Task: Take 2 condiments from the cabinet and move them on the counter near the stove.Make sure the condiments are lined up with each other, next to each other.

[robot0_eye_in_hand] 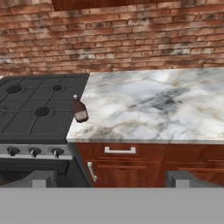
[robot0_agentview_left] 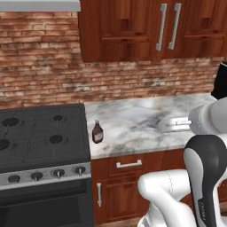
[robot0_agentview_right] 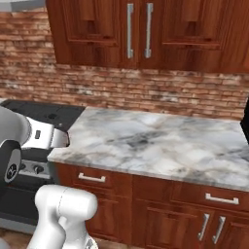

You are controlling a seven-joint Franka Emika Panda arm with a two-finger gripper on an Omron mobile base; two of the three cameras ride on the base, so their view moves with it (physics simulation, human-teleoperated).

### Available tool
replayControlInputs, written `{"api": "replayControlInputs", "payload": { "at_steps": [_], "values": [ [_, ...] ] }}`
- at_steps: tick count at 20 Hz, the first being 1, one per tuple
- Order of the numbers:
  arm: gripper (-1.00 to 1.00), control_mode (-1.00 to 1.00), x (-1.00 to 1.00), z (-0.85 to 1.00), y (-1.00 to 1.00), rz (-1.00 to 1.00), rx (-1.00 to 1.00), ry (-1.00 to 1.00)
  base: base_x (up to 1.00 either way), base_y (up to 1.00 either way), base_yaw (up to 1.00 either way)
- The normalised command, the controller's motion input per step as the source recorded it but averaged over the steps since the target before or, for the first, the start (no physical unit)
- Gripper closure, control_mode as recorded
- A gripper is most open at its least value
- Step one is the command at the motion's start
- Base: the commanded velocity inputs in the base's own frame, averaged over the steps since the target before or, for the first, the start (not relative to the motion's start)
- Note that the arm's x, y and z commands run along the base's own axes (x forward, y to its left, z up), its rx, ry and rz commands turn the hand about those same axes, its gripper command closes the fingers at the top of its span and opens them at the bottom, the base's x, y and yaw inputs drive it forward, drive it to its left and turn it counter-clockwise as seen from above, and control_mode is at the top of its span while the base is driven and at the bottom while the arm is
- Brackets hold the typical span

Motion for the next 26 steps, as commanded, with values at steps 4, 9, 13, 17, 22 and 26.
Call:
{"api": "replayControlInputs", "payload": {
  "at_steps": [4, 9, 13, 17, 22, 26],
  "values": [
    [-1.00, 1.00, 0.00, 0.00, 0.00, 0.00, 0.00, 0.00, 0.00, -1.00, 0.00],
    [-1.00, 1.00, 0.00, 0.00, 0.00, 0.00, 0.00, 0.00, 0.00, -1.00, 0.00],
    [-1.00, 1.00, 0.00, 0.00, 0.00, 0.00, 0.00, 0.00, 0.00, -1.00, 0.00],
    [-1.00, 1.00, 0.00, 0.00, 0.00, 0.00, 0.00, 0.00, 0.00, -0.93, 0.00],
    [-1.00, 1.00, 0.00, 0.00, 0.00, 0.00, 0.00, 0.00, 0.07, -0.62, 0.00],
    [-1.00, 1.00, 0.00, 0.00, 0.00, 0.00, 0.00, 0.00, 0.20, -0.26, 0.00]
  ]
}}
